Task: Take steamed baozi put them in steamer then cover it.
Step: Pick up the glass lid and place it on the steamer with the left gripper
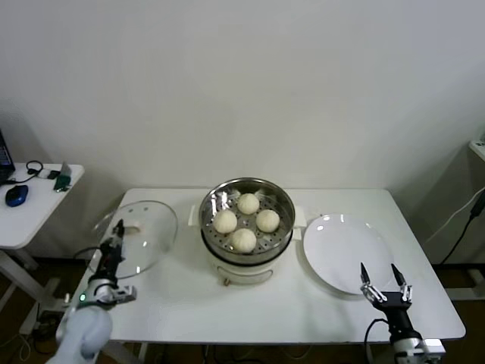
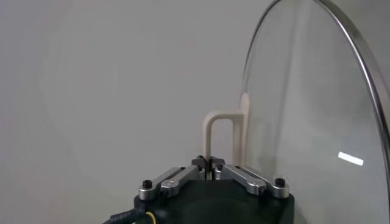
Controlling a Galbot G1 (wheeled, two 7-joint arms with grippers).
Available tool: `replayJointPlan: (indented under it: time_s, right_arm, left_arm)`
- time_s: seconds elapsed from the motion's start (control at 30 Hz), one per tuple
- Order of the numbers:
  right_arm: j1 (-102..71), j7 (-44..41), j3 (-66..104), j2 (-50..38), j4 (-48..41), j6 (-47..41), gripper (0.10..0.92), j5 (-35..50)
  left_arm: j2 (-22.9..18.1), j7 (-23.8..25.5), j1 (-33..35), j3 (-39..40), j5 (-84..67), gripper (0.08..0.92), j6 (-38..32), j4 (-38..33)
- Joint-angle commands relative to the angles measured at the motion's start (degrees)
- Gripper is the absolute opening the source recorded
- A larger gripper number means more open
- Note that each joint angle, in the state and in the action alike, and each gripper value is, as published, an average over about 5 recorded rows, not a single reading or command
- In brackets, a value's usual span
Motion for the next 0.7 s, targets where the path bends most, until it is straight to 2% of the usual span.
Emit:
replayJointPlan:
  time_s: [0.03, 0.17, 0.33, 0.47, 0.7]
  right_arm:
    - [0.39, 2.82, -0.08, 0.32, -0.39, -1.42, 0.823, -3.32]
    - [0.45, 2.84, -0.3, 0.72, -0.77, -1.15, 0.823, -3.48]
    - [0.99, 2.74, -0.87, 1.36, -1.81, -0.19, 0.823, -3.92]
    - [2.0, 2.76, -1.61, 2.31, -3.45, 0.92, 0.823, -5.25]
    - [2.93, 2.82, -2.53, 3.05, -5.32, 1.6, 0.823, -6.24]
  left_arm:
    - [10.2, 11.79, -0.03, 3.75, -9.71, 0.132, 22.13, -20.75]
    - [9.0, 13.39, -1.98, 10.6, -6.87, 0.132, 27.09, -23.73]
    - [5.4, 16.6, -4.98, 18.89, -0.55, 0.132, 30.56, -25.47]
    - [3.09, 19.02, -8.0, 23.26, 4.9, 0.132, 31.94, -24.66]
    - [2.06, 23.44, -16.75, 30.69, 9.22, 0.132, 34.9, -21.8]
